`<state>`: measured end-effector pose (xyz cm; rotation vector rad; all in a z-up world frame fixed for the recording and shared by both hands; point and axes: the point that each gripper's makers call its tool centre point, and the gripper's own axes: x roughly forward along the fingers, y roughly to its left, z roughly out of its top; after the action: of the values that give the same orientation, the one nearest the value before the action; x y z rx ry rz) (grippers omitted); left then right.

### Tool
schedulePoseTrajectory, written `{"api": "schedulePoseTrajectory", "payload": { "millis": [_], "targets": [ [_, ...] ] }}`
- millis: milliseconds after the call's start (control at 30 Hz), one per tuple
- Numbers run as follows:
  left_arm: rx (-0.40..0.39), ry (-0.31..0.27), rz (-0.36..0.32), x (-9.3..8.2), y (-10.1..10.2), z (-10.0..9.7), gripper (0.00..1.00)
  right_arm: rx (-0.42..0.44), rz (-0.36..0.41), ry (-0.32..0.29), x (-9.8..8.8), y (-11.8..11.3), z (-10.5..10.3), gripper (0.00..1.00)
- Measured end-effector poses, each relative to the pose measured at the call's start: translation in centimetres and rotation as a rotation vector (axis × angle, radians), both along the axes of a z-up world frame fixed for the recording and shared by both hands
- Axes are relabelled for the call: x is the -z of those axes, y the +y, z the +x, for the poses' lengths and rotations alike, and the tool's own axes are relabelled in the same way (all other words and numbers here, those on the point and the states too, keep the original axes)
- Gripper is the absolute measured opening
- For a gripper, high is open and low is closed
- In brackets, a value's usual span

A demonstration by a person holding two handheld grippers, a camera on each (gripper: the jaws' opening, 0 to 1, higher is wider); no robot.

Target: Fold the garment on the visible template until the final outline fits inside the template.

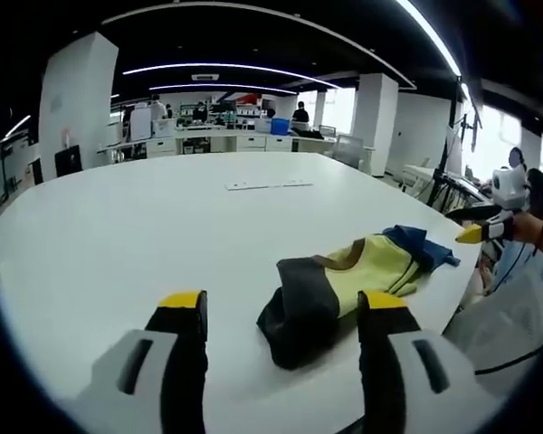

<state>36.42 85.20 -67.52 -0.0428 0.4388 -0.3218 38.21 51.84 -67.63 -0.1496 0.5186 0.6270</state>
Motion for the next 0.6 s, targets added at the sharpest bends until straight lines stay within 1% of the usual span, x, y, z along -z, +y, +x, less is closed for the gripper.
{"api": "schedulePoseTrajectory", "payload": {
  "millis": [133, 233, 333, 467, 567, 600],
  "targets": [
    [0.007, 0.014, -0.007, 0.4, -0.4, 0.2, 0.56, -0.029, 0.001, -0.01, 0.1, 1.0, 0.1, 0.69],
    [0.012, 0.011, -0.016, 0.5, -0.9, 0.4, 0.54, -0.045, 0.0, -0.009, 0.3, 1.6, 0.1, 0.62],
    [0.018, 0.015, -0.025, 0.9, -1.2, 0.7, 0.51, -0.068, 0.011, -0.006, 0.6, 2.4, 0.2, 0.59],
    [0.023, 0.021, -0.022, 1.1, -1.7, 0.9, 0.47, -0.096, -0.004, 0.003, 1.1, 3.3, 0.2, 0.54],
    [0.026, 0.026, -0.025, 1.2, -1.9, 1.0, 0.45, -0.11, 0.005, 0.012, 1.4, 4.0, 0.2, 0.46],
    [0.026, 0.029, -0.027, 1.4, -1.9, 1.2, 0.44, -0.115, 0.005, 0.016, 1.5, 4.2, 0.2, 0.42]
  ]
}}
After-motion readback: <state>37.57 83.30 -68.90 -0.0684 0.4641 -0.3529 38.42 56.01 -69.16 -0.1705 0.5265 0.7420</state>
